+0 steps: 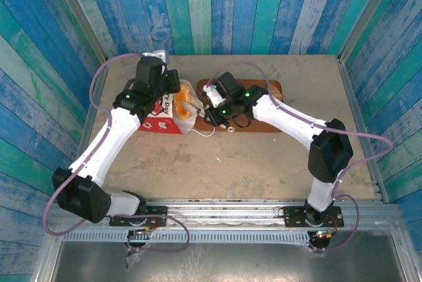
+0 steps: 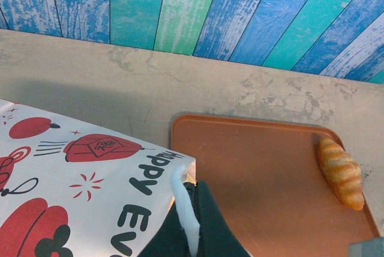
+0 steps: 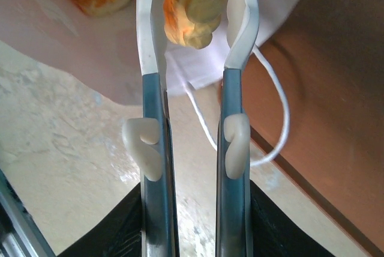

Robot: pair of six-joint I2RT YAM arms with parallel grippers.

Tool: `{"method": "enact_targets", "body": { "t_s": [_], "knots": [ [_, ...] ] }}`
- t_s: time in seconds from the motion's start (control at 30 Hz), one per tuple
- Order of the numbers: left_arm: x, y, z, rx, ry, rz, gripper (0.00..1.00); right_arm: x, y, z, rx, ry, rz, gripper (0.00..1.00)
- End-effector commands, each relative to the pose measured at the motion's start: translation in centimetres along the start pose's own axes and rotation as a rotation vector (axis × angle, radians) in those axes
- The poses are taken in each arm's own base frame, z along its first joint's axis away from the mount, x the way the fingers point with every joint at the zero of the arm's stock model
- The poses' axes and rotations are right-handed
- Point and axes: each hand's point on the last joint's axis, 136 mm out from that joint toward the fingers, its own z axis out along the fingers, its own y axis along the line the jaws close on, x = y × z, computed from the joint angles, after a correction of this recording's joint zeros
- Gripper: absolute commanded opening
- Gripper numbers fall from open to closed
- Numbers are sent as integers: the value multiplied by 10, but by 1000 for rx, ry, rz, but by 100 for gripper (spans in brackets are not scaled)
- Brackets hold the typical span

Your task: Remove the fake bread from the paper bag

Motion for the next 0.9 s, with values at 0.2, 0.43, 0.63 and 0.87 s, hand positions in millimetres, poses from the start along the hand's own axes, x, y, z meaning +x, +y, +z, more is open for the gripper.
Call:
{"method": "enact_targets", "body": {
  "t_s": [0.2,0.43,0.63,0.87],
  "knots": [
    [-16,-7,-17,40,-76,-25,0,10,-27,-26,73,16,-9,37],
    [-15,-10,-14,57,-75,-41,0,12,-41,-58,164,-18,-12,37],
    [-16,-10,-13,58,-75,-50,0,39,-85,-89,316,0,37,38],
    [-15,-10,-14,56,-78,-54,0,77,-140,-104,537,157,52,39]
  ]
}}
